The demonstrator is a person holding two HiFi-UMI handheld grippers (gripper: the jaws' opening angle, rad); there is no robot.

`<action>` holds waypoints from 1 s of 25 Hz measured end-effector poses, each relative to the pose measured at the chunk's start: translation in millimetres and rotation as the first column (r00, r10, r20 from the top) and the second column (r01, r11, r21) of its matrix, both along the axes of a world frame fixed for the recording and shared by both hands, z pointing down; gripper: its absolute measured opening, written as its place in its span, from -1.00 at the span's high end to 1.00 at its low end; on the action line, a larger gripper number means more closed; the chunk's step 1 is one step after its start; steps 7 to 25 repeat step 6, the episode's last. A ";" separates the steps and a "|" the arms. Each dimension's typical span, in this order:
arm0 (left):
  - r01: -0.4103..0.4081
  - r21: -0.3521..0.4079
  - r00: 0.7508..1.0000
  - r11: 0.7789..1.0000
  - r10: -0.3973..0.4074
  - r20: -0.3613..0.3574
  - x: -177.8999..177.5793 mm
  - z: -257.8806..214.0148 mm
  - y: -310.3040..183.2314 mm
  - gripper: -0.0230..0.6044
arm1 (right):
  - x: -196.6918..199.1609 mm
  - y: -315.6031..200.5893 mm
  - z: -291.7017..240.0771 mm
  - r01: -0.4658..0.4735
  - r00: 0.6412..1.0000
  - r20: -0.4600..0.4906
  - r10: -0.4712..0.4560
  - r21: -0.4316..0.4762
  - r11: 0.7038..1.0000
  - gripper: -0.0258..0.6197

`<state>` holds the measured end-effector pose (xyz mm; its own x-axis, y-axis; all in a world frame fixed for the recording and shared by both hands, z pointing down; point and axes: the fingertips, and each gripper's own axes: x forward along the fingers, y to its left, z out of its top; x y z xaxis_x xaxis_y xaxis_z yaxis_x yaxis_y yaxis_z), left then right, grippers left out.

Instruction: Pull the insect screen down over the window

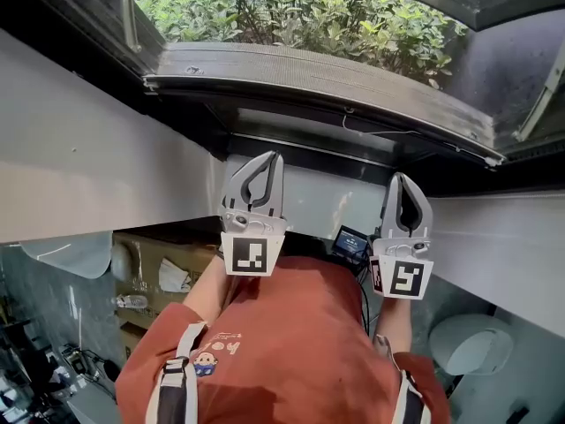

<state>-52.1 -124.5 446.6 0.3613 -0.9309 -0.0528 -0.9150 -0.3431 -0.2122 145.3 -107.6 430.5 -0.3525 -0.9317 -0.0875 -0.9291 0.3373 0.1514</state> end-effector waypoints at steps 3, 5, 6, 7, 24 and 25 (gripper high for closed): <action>-0.001 -0.006 1.000 1.000 0.002 0.003 -0.4 1.0 0.0 0.91 | -0.7 -0.3 0.4 -0.001 1.000 -0.004 0.001 0.000 1.000 0.89; -0.002 -0.006 1.000 1.000 0.002 -0.002 -1.0 0.5 0.4 0.91 | -1.5 0.1 0.8 -0.003 1.000 -0.008 0.003 -0.001 1.000 0.89; -0.002 -0.005 1.000 1.000 0.002 -0.005 -1.4 -0.1 0.7 0.91 | -1.9 0.3 1.0 -0.004 1.000 -0.010 0.004 -0.002 1.000 0.89; -0.002 -0.005 1.000 1.000 0.002 -0.005 -1.4 -0.1 0.7 0.91 | -1.9 0.3 1.0 -0.004 1.000 -0.010 0.004 -0.002 1.000 0.89; -0.002 -0.005 1.000 1.000 0.002 -0.005 -1.4 -0.1 0.7 0.91 | -1.9 0.3 1.0 -0.004 1.000 -0.010 0.004 -0.002 1.000 0.89; -0.002 -0.005 1.000 1.000 0.002 -0.005 -1.4 -0.1 0.7 0.91 | -1.9 0.3 1.0 -0.004 1.000 -0.010 0.004 -0.002 1.000 0.89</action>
